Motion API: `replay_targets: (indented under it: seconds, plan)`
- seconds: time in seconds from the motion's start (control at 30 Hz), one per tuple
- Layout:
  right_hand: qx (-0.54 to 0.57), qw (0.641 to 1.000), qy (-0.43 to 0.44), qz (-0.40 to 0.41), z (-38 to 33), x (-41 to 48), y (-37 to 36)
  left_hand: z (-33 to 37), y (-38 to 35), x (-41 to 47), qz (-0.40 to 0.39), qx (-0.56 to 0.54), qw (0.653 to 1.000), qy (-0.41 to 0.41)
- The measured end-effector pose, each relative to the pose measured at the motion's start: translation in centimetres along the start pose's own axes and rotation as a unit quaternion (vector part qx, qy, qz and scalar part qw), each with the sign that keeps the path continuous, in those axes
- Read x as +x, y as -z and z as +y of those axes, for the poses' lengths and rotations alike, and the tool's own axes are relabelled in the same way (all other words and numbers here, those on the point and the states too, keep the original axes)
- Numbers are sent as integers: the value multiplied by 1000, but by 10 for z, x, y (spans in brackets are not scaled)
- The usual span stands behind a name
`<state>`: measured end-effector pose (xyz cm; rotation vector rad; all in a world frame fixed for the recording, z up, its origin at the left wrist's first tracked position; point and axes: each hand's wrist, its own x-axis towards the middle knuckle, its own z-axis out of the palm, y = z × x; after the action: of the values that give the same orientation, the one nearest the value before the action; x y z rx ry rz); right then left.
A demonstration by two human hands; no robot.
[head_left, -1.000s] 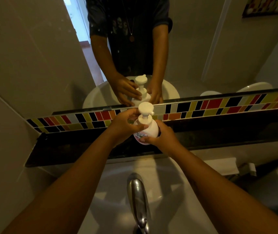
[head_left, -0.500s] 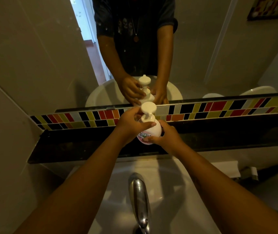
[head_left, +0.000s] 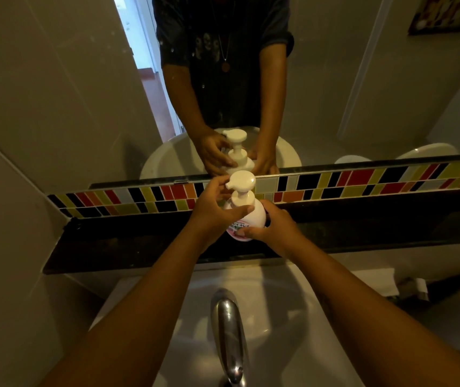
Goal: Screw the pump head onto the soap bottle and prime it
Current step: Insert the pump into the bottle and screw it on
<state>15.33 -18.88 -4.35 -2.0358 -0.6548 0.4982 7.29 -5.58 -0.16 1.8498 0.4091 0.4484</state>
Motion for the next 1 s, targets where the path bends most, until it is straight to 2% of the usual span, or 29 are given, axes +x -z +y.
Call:
replay_targets:
  seconds: [0.13,0.33,0.43,0.6,0.73,0.83,0.9,1.0]
  plan:
    - [1,1000,1,-7,-1,1,1,0,-3,-2,-29,-15,999,25]
    - [-5,1000,-2,3,0,3,-1,5,-17,-1,85,0,996,22]
    - [-3,1000,3,5,1,4,-1,2,-12,-1,63,5,998,9]
    - [4,1000,9,-8,1,4,1,0,-2,-1,-35,-16,999,23]
    - [5,1000,8,-10,0,3,2,5,-15,2,37,39,999,-8]
    - [-1,1000,9,-9,0,4,2,3,-18,0,76,36,996,-17]
    - [-2,1000,14,-10,0,4,3,-1,-16,-1,75,25,996,-28]
    - [-1,1000,22,-13,0,4,4,-5,-9,-1,15,14,1000,-13]
